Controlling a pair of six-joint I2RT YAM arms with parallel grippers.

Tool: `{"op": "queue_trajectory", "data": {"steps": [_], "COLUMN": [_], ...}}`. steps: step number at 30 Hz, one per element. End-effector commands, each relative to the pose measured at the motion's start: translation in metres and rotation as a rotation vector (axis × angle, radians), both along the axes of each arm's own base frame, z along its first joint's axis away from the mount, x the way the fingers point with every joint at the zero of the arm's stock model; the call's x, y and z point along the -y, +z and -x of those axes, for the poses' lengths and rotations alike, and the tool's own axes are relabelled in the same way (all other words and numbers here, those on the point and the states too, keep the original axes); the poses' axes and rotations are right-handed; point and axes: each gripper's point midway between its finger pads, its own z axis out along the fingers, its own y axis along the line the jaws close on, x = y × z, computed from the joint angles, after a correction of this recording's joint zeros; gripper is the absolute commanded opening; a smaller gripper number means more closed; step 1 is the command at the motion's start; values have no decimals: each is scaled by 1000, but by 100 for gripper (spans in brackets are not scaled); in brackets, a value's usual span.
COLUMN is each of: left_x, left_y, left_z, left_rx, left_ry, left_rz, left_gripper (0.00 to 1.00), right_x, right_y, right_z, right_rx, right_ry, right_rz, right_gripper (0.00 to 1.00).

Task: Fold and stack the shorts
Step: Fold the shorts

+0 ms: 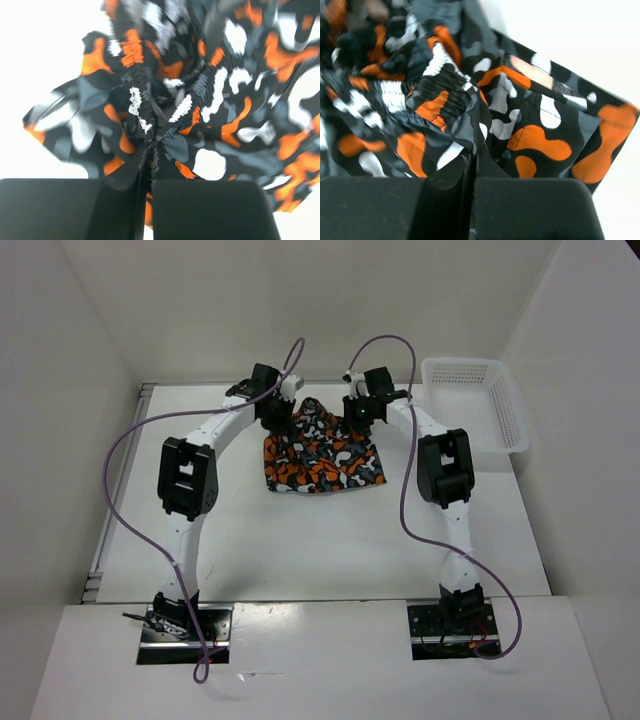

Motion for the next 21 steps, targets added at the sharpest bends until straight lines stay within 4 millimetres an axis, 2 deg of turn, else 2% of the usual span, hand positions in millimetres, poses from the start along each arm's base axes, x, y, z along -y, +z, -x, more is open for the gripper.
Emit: {"op": "queue_trajectory", "data": {"steps": [1, 2, 3, 4, 5, 6, 8, 9, 10, 11, 12, 13, 14, 15, 16, 18, 19, 21], "left_x": [-5, -6, -9, -9, -14, -15, -26, -34, -48, -53, -55, -60, -59, -55, -53, -45, -36, -27], "left_y": [45, 52, 51, 54, 59, 55, 64, 58, 66, 66, 63, 56, 46, 44, 37, 20, 17, 5], "left_z": [-36, -39, -38, -38, -37, -30, -22, -13, -11, -7, 1, 10, 17, 24, 31, 49, 53, 61], "left_rx": [154, 168, 161, 162, 165, 140, 128, 90, 88, 76, 46, 16, -14, -33, -60, -128, -135, -166], "left_ry": [34, 43, 51, 51, 60, 54, 63, 67, 87, 87, 77, 80, 75, 59, 48, 23, 1, -24], "left_rz": [14, 7, -5, -5, -5, -5, 7, 6, 20, 38, 63, 67, 68, 89, 102, 117, 127, 139], "left_gripper": [0, 7, 22, 47, 65, 76, 77, 77, 77, 77, 77, 77, 77, 77, 77, 77, 77, 77], "right_x": [17, 18, 19, 24, 25, 23, 21, 21, 21, 23, 26, 26, 27, 26, 25, 22, 20, 14], "right_y": [55, 56, 52, 52, 47, 48, 48, 48, 48, 48, 51, 51, 55, 52, 58, 56, 64, 59], "right_z": [-8, -6, -4, -6, -3, -2, -1, -1, -1, -2, -6, -6, -9, -9, -12, -15, -18, -22], "right_rx": [99, 96, 94, 94, 76, 74, 72, 72, 72, 74, 89, 89, 102, 98, 112, 112, 130, 134], "right_ry": [-18, -18, -11, -20, -20, -14, -5, -5, -5, -14, -29, -30, -37, -23, -23, -14, -8, 1], "right_rz": [-31, -30, -23, -22, -18, -24, -34, -34, -34, -25, -11, -11, -6, -6, -10, -19, -30, -32], "right_gripper": [0, 0, 0, 0, 0, 0, 0, 0, 0, 5, 19, 47, 67, 76, 79, 81, 81, 81]}}
